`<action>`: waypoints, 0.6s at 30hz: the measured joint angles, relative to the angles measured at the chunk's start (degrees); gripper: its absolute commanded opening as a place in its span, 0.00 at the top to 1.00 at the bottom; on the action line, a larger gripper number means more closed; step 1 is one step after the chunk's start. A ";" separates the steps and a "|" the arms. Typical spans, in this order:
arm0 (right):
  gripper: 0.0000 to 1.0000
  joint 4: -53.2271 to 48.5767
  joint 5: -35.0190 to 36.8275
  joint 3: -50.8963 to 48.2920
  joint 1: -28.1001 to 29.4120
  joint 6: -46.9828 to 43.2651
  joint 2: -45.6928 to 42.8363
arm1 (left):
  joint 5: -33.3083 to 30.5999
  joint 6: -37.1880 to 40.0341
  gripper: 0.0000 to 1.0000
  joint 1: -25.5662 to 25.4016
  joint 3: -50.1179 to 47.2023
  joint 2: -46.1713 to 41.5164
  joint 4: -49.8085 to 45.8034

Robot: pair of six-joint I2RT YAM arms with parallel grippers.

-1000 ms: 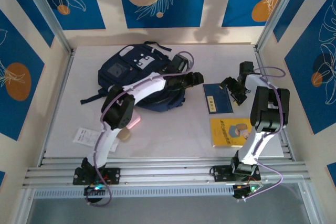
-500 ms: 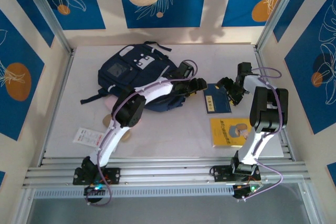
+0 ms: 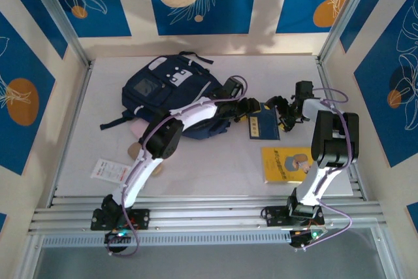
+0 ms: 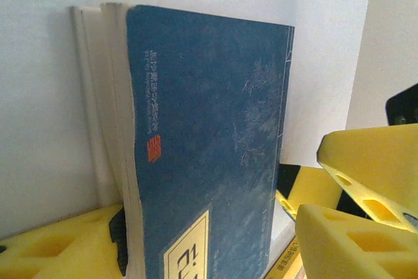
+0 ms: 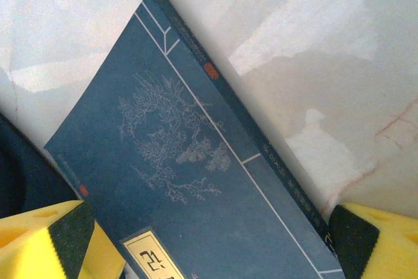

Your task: Pack the student bag

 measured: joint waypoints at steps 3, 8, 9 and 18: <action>0.06 0.61 -1.09 -0.26 -0.09 0.52 -0.02 | 1.53 -1.60 0.42 -0.02 0.00 0.02 1.25; 0.06 1.55 -2.62 -0.76 -0.07 0.63 -0.02 | 3.74 -3.19 0.47 -0.55 0.00 0.02 3.54; 0.06 1.66 -2.78 -0.79 -0.04 0.63 -0.02 | 4.00 -3.23 0.47 -0.70 0.00 0.02 3.80; 0.07 2.14 -3.04 -1.05 -0.17 1.64 -0.07 | 5.64 -4.74 0.36 -0.96 -0.28 0.02 4.87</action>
